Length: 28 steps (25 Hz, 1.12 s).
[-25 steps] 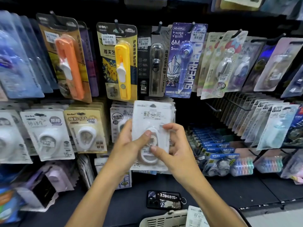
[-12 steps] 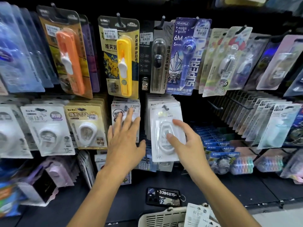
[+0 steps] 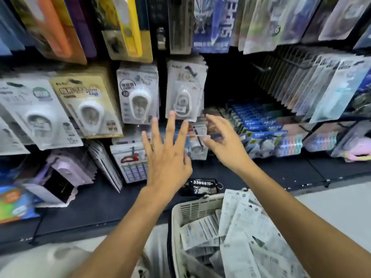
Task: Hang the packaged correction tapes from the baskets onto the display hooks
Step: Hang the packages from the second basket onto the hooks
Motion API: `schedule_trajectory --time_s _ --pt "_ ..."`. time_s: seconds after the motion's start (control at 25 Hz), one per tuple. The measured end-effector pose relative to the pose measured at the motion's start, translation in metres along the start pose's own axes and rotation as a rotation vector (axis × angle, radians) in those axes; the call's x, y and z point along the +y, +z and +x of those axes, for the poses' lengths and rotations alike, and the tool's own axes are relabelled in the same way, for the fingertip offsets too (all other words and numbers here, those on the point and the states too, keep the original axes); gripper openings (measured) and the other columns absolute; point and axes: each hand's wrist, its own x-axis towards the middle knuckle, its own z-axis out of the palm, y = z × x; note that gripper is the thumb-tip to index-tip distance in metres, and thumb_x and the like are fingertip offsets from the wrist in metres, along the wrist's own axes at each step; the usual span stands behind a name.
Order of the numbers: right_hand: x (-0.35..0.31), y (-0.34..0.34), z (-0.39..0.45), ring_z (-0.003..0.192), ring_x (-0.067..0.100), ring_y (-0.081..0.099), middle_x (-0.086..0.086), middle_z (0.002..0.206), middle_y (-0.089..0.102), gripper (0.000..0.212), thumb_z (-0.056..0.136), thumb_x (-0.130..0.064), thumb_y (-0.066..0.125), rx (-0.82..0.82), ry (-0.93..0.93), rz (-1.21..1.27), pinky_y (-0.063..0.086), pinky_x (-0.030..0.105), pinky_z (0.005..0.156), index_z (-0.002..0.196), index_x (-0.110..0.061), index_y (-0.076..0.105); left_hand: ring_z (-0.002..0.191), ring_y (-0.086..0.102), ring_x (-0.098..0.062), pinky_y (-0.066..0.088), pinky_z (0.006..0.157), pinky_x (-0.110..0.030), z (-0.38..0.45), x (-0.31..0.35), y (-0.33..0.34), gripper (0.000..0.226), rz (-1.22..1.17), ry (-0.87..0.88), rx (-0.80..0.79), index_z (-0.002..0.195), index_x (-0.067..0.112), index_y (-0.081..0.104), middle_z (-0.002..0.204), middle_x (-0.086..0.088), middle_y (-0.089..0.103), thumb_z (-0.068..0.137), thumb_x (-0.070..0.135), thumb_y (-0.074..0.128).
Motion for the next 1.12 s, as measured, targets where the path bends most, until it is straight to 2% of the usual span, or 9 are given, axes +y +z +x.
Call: schedule_trajectory --time_s 0.16,0.28,0.44,0.6,0.72,0.8,0.88,1.0,1.12 --pt "0.096 0.006 -0.1 0.08 0.024 0.067 0.01 0.101 0.07 0.016 0.095 -0.011 0.066 -0.236 0.434 -0.04 0.048 0.011 0.056 0.11 -0.015 0.069 0.144 0.038 -0.031 0.035 0.114 -0.047 -0.05 0.025 0.075 0.061 -0.044 0.155 -0.626 0.151 0.026 0.042 0.16 -0.003 0.041 0.093 0.026 0.06" --pt "0.154 -0.004 -0.149 0.101 0.025 0.065 0.009 0.121 0.07 0.039 0.09 -0.002 0.061 -0.581 0.504 -0.484 0.053 0.027 0.083 0.126 -0.016 0.066 0.132 0.053 -0.029 0.049 0.104 -0.042 -0.099 0.03 0.128 0.056 -0.061 0.123 -0.948 0.147 0.024 0.049 0.147 -0.005 0.056 0.092 0.017 0.06" --pt "0.193 0.0 -0.201 0.143 0.026 0.035 0.001 0.166 0.023 0.078 0.089 -0.01 0.059 -1.014 0.078 -0.87 0.037 0.042 0.109 0.156 -0.037 0.03 0.142 0.041 -0.028 0.042 0.113 -0.043 -0.142 0.039 0.175 0.079 -0.055 0.274 -1.128 0.159 0.026 0.03 0.158 -0.006 0.04 0.09 0.008 0.062" --pt "0.205 0.023 -0.225 0.149 0.025 0.028 -0.004 0.164 0.029 0.052 0.101 -0.042 0.052 -0.989 -0.092 -0.743 0.02 0.047 0.121 0.151 -0.039 0.039 0.141 0.04 -0.024 0.04 0.113 -0.04 -0.161 0.042 0.201 0.09 -0.109 0.285 -1.245 0.161 0.036 0.022 0.161 0.002 0.035 0.088 0.019 0.072" --pt "0.199 0.03 -0.216 0.121 0.022 0.061 -0.001 0.136 0.065 0.032 0.103 -0.035 0.051 -0.649 0.037 -0.379 0.046 0.038 0.106 0.129 -0.024 0.067 0.134 0.052 -0.019 0.047 0.111 -0.032 -0.162 0.035 0.208 0.09 -0.472 0.034 -1.381 0.157 0.029 0.037 0.152 0.002 0.05 0.081 0.009 0.083" --pt "0.193 0.03 -0.208 0.088 0.024 0.069 0.005 0.096 0.074 0.027 0.104 -0.03 0.053 -0.346 0.286 -0.054 0.056 0.041 0.082 0.099 -0.013 0.073 0.11 0.066 -0.009 0.055 0.087 -0.013 -0.154 0.033 0.203 0.071 -0.779 -0.196 -1.347 0.138 0.023 0.059 0.123 0.011 0.069 0.076 0.007 0.089" --pt "0.19 0.03 -0.203 0.075 0.024 0.068 0.004 0.083 0.069 0.028 0.104 -0.025 0.055 -0.313 0.486 0.137 0.058 0.045 0.075 0.087 -0.007 0.068 0.086 0.075 -0.004 0.056 0.064 -0.012 -0.146 0.039 0.197 0.04 -0.952 -0.406 -1.164 0.11 0.029 0.072 0.096 0.014 0.079 0.076 0.021 0.09" --pt "0.192 0.022 -0.204 0.106 0.023 0.064 0.004 0.125 0.067 0.026 0.101 -0.017 0.056 -0.691 0.516 -0.297 0.052 0.035 0.088 0.125 -0.014 0.063 0.081 0.076 -0.009 0.056 0.06 -0.019 -0.141 0.051 0.197 0.016 -1.05 -0.652 -0.912 0.097 0.029 0.071 0.094 0.005 0.08 0.085 0.031 0.081" --pt "0.189 0.017 -0.215 0.132 0.019 0.046 -0.008 0.156 0.04 0.075 0.083 -0.045 0.074 -1.128 0.592 -0.438 0.037 0.032 0.098 0.148 -0.04 0.037 0.079 0.069 -0.008 0.05 0.049 -0.012 -0.14 0.048 0.2 0.012 -1.039 -0.764 -0.774 0.096 0.026 0.069 0.09 0.008 0.073 0.09 0.024 0.079"
